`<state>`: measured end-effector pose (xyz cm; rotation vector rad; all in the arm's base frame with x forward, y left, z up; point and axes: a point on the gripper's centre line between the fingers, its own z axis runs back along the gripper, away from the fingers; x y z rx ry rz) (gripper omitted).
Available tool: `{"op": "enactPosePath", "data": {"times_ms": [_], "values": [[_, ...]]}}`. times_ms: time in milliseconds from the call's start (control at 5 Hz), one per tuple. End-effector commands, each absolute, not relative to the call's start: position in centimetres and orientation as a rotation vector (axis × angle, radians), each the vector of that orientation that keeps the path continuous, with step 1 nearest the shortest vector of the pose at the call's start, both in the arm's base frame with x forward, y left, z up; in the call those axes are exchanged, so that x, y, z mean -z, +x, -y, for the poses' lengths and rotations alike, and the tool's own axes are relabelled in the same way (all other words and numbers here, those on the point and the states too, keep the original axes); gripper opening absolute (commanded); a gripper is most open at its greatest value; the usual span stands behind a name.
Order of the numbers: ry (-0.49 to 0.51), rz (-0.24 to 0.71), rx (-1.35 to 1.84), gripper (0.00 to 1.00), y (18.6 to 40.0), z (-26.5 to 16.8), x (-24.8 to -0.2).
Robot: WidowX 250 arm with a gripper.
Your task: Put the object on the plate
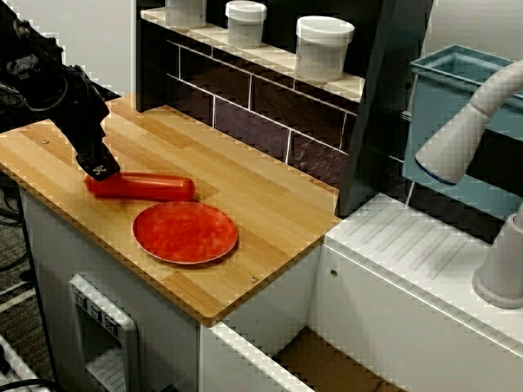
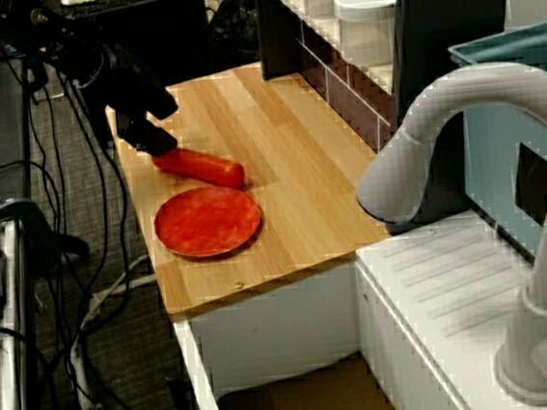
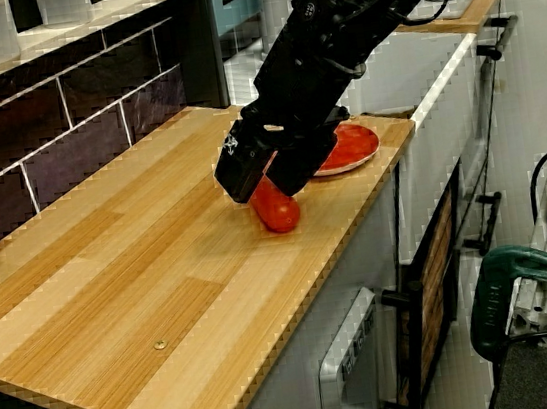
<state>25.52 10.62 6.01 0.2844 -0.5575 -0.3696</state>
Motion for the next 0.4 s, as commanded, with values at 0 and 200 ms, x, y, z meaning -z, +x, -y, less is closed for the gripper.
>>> {"op": "enactPosePath", "data": {"times_ms": [0, 200], "values": [[0.284, 0.557, 0.370, 1.00, 25.5, -10.6, -6.0], [0.233, 0.537, 0.428, 1.00, 26.6, -10.5, -9.2]]}}
